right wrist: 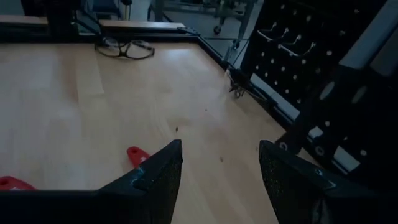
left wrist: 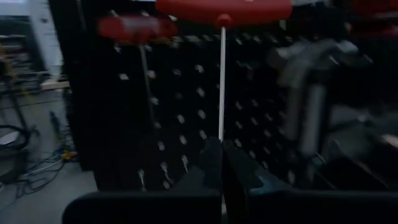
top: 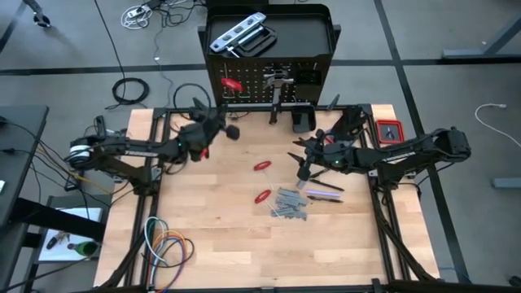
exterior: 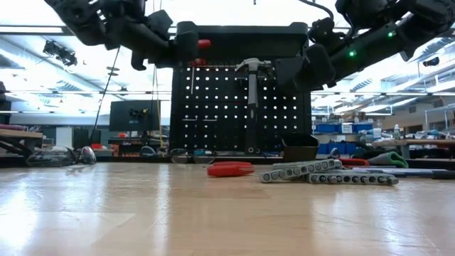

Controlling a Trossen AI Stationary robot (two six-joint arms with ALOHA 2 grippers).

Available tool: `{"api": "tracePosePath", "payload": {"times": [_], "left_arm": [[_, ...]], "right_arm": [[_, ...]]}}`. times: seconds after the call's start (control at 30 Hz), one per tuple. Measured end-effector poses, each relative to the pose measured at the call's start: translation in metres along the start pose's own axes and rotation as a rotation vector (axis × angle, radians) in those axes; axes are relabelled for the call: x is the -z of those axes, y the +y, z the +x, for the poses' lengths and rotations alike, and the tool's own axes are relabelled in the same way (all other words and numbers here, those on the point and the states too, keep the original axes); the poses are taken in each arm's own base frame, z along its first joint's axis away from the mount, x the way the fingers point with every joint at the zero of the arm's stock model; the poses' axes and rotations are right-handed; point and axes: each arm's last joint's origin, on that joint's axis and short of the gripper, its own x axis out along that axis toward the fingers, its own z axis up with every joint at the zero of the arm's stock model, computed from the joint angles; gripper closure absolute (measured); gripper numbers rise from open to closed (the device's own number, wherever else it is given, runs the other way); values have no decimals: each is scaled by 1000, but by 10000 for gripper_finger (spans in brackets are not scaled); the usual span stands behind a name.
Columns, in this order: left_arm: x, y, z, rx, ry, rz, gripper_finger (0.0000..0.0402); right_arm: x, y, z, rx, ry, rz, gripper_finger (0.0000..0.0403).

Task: Hang tools onto peg board
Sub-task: Hang the right allen wrench onto the peg board

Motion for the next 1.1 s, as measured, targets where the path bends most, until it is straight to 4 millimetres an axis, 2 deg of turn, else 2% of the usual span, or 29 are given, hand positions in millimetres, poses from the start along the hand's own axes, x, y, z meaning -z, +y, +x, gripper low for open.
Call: {"api": "tracePosePath", "payload": {"times": [0.1,0.3,0.57,1.1], "left_arm": [[-6,3,14,-45,-11,-11,401],[-11,-6,41,-109,-14,-7,401],[1,-13,71,-232,-22,-16,401],[16,-1,93,-275,-49,-85,401]], "right_arm": [[0,1,2,0,-10,4,184],[1,2,4,-13,-6,0,184],[3,5,3,-32,4,-7,184],[1,6,2,-37,-10,-34,184]]}}
